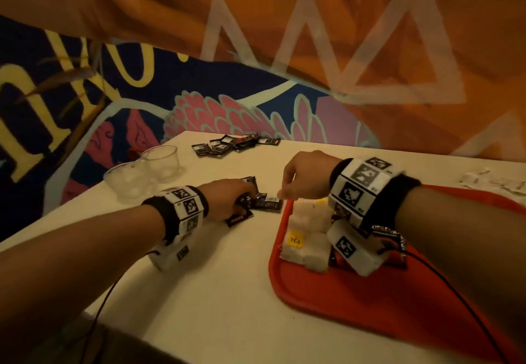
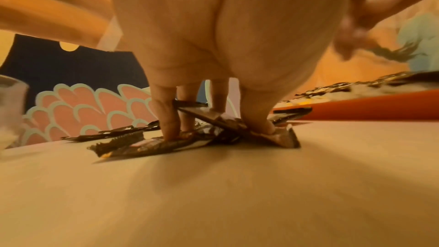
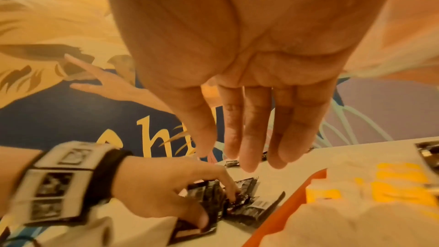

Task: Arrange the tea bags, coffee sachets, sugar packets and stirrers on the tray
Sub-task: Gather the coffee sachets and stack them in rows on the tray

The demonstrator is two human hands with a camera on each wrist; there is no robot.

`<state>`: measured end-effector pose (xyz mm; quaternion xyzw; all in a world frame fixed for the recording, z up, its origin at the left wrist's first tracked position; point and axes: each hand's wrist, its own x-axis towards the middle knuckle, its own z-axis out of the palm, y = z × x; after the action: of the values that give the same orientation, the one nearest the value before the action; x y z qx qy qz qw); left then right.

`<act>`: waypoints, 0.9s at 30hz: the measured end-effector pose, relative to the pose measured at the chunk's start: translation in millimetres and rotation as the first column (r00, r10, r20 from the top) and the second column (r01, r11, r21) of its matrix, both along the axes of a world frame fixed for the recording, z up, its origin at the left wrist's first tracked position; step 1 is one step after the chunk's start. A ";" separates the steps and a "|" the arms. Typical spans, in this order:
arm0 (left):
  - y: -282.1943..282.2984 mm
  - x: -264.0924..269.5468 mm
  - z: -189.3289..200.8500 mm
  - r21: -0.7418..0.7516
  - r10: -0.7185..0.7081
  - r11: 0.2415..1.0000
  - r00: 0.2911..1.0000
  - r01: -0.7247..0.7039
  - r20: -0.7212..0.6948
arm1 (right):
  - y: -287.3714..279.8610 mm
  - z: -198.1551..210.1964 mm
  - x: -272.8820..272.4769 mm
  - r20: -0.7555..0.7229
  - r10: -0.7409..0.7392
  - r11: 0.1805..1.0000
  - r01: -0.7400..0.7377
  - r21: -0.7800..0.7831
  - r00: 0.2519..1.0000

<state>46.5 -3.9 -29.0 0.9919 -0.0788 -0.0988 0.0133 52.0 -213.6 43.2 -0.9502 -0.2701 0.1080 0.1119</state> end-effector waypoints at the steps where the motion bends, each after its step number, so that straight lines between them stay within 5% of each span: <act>1: 2.3 -15.4 0.5 -0.031 0.000 1.000 1.000 0.000 0.007 | 10.3 -2.0 -5.1 0.015 0.009 1.000 -0.008 -0.021 1.000; 6: 16.4 -64.7 7.1 -0.146 0.067 0.988 0.995 -0.056 0.070 | 60.5 -21.2 -25.0 -0.007 0.097 0.980 -0.096 -0.173 0.995; 13: 32.9 -77.0 11.8 0.036 0.178 0.984 0.977 -0.175 -0.114 | 98.9 -58.7 -9.4 0.090 0.115 0.929 -0.075 -0.362 0.989; 16: 30.6 -76.4 7.5 -0.009 0.177 0.984 0.979 -0.179 -0.103 | 115.7 -85.8 20.1 0.106 0.130 0.881 -0.066 -0.469 0.986; 27: 22.9 -53.2 19.1 0.037 0.121 0.993 0.978 -0.116 -0.167 | 89.8 -59.3 -14.2 0.022 0.114 0.947 -0.102 -0.303 0.993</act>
<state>-6.7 19.0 -9.9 0.9829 -0.0167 -0.1827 0.0124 37.7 -123.8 -16.1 -0.9419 -0.3040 0.1355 -0.0457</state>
